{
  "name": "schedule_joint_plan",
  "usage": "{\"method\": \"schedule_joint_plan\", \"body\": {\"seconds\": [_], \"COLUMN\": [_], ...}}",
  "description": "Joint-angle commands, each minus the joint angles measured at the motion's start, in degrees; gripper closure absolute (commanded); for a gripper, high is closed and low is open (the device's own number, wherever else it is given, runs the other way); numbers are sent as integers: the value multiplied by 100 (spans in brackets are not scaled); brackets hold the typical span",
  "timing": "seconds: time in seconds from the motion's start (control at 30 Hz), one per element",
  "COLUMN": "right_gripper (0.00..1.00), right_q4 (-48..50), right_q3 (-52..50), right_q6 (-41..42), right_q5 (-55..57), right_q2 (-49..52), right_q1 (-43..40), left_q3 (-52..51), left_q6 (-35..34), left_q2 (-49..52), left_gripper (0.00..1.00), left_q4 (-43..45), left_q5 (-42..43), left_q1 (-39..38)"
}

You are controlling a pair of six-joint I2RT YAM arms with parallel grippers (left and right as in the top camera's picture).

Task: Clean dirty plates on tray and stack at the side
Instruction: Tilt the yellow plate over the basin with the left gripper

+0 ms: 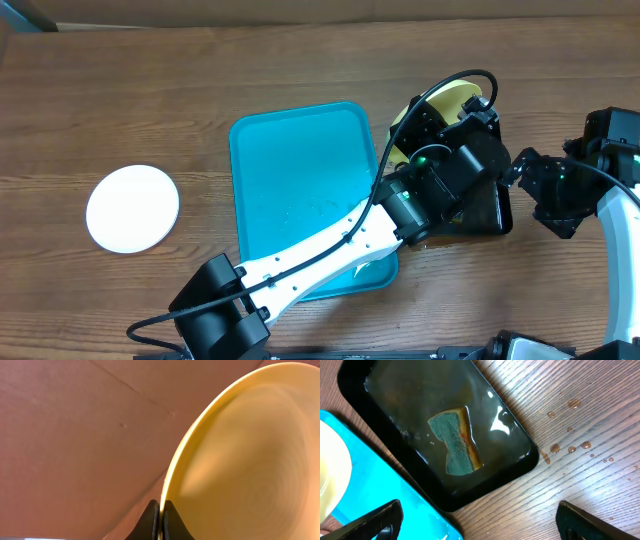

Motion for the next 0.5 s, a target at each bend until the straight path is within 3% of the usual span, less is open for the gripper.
{"method": "schedule_joint_plan", "body": {"seconds": [0.0,0.13,0.27,0.33,0.47], "right_gripper": [1,1,1,1,1], "right_q4": [26,24,0,-4,-42], "right_q3": [13,13,13,13,13], "right_q6": [-46,-46,-46,-131,-170], "right_q5": [13,13,13,11,13], "right_q2": [-17,-17,-15,-15,-17], "right_q1": [-11,-11,-11,-11,-11], "left_q3": [98,98,98,98,98], "left_q6": [39,-57,-905,-1808,-3788], "left_q2": [-17,-17,-79,-367,-1056], "left_gripper": [96,96,96,96,96], "left_q4": [52,46,-210,-1222,-3073], "left_q5": [-138,-326,-1510,-1204,264], "left_q1": [-37,-39,-37,-22,291]}}
